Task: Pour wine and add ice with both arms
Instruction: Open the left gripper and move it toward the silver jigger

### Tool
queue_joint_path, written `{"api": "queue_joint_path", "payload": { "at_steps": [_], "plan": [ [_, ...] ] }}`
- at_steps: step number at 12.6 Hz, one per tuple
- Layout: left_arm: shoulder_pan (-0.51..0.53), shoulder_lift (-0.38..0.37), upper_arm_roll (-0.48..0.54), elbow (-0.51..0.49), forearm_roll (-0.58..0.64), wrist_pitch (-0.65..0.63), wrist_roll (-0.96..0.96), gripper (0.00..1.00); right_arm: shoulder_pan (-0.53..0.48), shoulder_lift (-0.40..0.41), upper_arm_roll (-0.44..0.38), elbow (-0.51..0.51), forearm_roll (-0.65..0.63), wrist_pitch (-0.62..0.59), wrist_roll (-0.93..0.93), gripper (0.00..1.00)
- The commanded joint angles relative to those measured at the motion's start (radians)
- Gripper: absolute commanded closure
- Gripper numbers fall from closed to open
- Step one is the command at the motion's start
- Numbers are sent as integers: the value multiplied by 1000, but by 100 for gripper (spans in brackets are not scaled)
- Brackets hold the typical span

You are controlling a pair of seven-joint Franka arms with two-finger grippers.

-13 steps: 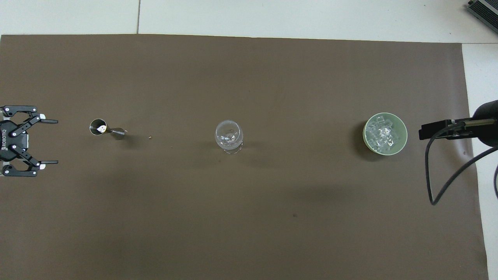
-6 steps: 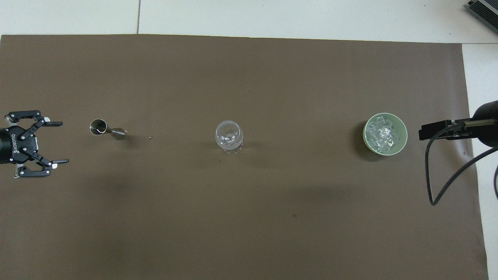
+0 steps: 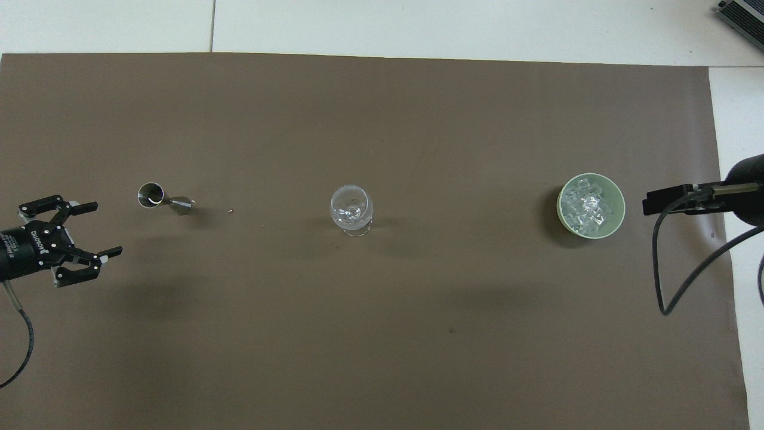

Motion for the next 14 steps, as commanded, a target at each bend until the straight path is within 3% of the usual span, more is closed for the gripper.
{"api": "queue_joint_path", "payload": {
  "at_steps": [1,5,10,14],
  "plan": [
    [1,-1,-9,-35,-71,28,28,0,-7,-22,0,-23,15,-4,-28,0],
    [4,105,-9,-57,-283,18,264,0,-7,-22,0,-23,15,-4,-28,0],
    [-5,166,-9,-57,-395,17,373,0,-7,-22,0,-23,15,-5,-28,0],
    [-60,212,-9,-55,-562,58,448,0,-7,-22,0,-23,15,-4,-28,0]
  ]
}}
